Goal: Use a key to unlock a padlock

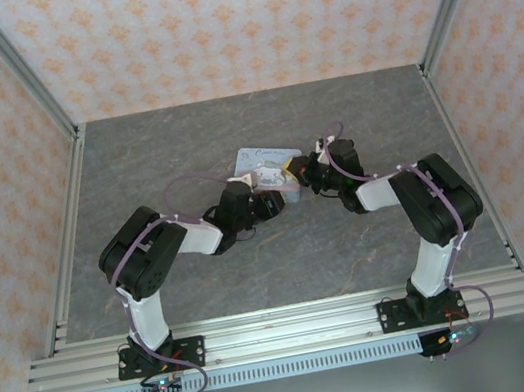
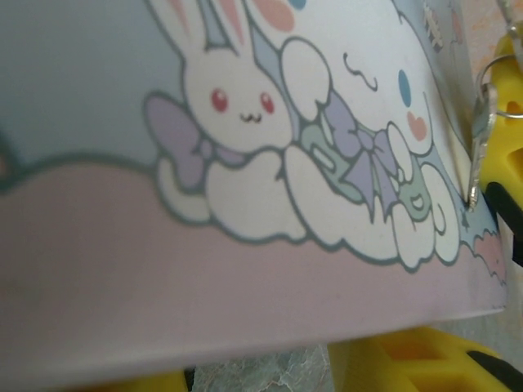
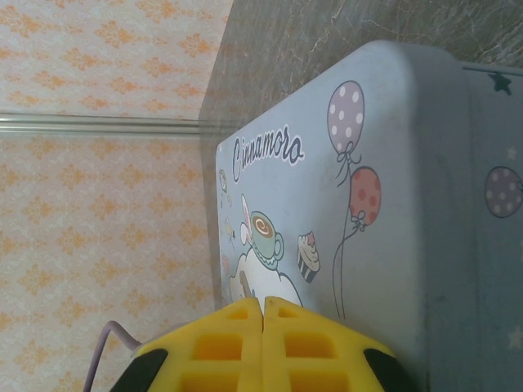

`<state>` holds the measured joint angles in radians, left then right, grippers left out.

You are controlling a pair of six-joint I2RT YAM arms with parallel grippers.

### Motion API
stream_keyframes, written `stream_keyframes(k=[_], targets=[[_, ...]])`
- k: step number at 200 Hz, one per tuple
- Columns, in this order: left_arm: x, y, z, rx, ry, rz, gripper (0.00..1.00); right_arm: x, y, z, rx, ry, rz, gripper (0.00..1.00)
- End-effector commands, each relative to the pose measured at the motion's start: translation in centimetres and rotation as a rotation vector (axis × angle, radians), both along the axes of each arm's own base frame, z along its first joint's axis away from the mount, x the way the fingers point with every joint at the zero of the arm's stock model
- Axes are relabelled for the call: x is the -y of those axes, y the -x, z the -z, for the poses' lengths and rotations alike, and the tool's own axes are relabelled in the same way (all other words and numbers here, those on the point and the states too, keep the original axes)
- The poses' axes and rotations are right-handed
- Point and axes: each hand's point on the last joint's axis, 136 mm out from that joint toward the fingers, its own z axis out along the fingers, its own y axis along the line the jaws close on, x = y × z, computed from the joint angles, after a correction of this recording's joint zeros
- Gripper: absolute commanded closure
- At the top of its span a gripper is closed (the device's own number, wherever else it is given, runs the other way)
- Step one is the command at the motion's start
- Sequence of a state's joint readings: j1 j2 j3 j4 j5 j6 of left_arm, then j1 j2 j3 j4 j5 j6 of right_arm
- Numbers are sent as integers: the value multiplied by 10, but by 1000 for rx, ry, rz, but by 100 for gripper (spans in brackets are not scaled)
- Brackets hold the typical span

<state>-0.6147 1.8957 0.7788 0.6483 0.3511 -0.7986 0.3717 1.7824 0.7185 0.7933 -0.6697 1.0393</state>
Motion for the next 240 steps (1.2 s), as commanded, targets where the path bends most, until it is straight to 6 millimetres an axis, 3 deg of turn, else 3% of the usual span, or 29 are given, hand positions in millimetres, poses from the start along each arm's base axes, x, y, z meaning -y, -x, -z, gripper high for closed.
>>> stream_keyframes(k=[1,109,160,162,170,240], targets=[[5,-5,-17,36,116,-27,54,-1,2,14,-34,12,-5,100],[-3,-1,-27,28,240,-106,55,0,3,17,-38,8,-4,100],[-1,3,-20,14,237,-124,56,0,4,19,-42,5,-5,100],[-2,5,-10,-5,223,-126,56,-1,4,19,-41,4,-6,100],[-2,7,-3,-21,217,-132,56,-1,4,19,-41,4,-7,100],[-1,8,2,-10,223,-153,56,0,6,19,-45,4,-10,100]])
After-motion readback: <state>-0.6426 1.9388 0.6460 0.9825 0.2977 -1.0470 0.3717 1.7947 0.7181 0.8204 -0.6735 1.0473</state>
